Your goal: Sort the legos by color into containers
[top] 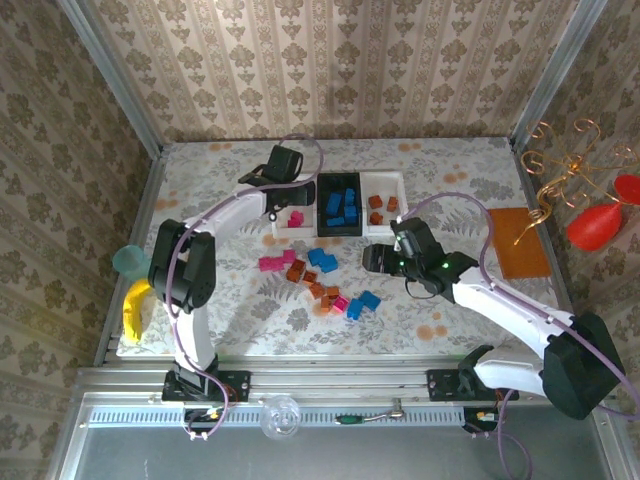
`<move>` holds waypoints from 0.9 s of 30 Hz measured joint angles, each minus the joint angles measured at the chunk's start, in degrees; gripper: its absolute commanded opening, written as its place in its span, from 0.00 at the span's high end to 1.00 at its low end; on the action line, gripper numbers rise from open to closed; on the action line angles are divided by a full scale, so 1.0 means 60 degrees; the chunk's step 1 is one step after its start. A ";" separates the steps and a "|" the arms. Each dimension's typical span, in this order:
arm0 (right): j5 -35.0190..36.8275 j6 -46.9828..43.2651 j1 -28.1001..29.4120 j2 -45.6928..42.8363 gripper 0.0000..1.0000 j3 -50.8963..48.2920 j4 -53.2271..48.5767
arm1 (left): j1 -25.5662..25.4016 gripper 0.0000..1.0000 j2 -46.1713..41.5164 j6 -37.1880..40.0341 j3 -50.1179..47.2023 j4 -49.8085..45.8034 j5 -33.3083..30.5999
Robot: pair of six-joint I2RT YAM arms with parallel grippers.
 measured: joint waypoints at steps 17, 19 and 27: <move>-0.0277 -0.0703 0.1464 0.4350 0.21 0.2342 0.0776 | -0.1883 0.00 -0.7949 -0.1461 -0.6794 0.2036 0.0295; -0.0259 -0.0860 0.1501 0.4783 0.22 0.2663 0.0772 | -0.2069 0.00 -0.8659 -0.1694 -0.7570 0.1982 0.0164; -0.0186 -0.1348 0.1501 0.6047 0.26 0.3559 0.0561 | -0.2204 0.00 -1.1326 -0.2652 -0.9635 0.1362 -0.0317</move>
